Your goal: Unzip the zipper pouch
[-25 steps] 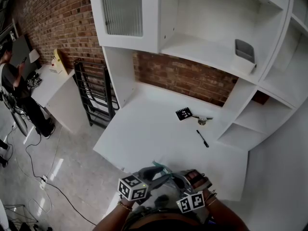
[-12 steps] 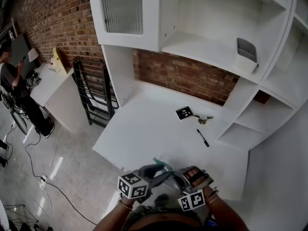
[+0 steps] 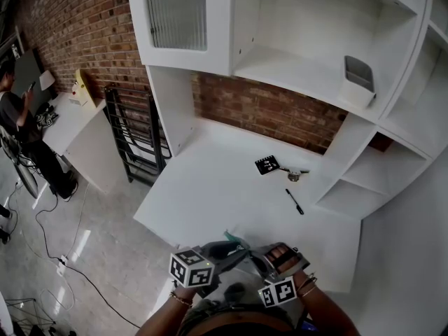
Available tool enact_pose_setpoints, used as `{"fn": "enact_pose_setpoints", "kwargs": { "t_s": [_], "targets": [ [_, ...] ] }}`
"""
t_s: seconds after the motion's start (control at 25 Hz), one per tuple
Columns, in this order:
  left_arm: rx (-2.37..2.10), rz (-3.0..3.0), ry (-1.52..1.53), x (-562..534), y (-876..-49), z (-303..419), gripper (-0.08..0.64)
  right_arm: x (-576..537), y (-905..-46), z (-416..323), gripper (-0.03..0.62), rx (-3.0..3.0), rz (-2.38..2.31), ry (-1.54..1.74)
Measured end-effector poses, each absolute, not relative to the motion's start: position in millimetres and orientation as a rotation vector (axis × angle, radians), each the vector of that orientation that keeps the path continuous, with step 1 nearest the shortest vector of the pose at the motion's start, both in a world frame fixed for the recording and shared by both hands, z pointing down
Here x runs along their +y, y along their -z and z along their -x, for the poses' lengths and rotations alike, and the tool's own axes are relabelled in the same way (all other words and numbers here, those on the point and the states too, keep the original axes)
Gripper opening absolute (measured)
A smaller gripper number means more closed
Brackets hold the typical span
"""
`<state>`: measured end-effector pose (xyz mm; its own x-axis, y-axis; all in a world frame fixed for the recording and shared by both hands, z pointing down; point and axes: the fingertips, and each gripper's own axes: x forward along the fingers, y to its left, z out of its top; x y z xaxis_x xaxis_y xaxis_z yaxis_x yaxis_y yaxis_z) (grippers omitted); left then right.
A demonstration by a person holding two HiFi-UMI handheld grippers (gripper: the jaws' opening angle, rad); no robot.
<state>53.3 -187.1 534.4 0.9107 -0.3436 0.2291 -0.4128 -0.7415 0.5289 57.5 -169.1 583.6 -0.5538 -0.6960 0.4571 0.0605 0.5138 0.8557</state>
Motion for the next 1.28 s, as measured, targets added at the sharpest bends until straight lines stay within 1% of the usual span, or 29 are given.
{"fn": "enact_pose_setpoints", "kwargs": {
  "t_s": [0.28, 0.32, 0.4, 0.56, 0.68, 0.92, 1.04, 1.16, 1.28],
  "targets": [
    [-0.557, -2.474, -0.209, -190, -545, -56, 0.095, -172, -586, -59, 0.009, -1.9, -0.525, 1.111],
    [-0.575, -2.46, -0.215, -193, -547, -55, 0.082, -172, -586, -59, 0.009, -1.9, -0.526, 1.11],
    [-0.612, -2.426, -0.217, -200, -552, -51, 0.02, -174, -587, -60, 0.009, -1.901, -0.529, 1.107],
    [-0.594, -2.396, -0.181, -203, -551, -52, 0.008, -176, -588, -62, 0.009, -1.907, -0.548, 1.09],
    [-0.574, -2.373, -0.151, -204, -550, -56, 0.005, -177, -587, -64, 0.009, -1.966, -0.583, 1.01],
    [-0.546, -2.349, -0.08, -206, -542, -57, 0.005, -187, -578, -68, 0.017, -2.249, -0.72, 0.6],
    [-0.523, -2.365, -0.08, -203, -536, -60, 0.005, -192, -575, -69, 0.031, -2.337, -0.743, 0.45],
    [-0.503, -2.374, -0.08, -201, -532, -63, 0.005, -194, -572, -67, 0.049, -2.379, -0.733, 0.39],
    [-0.494, -2.39, -0.09, -200, -529, -63, 0.005, -193, -567, -62, 0.063, -2.373, -0.699, 0.4]
  ]
}}
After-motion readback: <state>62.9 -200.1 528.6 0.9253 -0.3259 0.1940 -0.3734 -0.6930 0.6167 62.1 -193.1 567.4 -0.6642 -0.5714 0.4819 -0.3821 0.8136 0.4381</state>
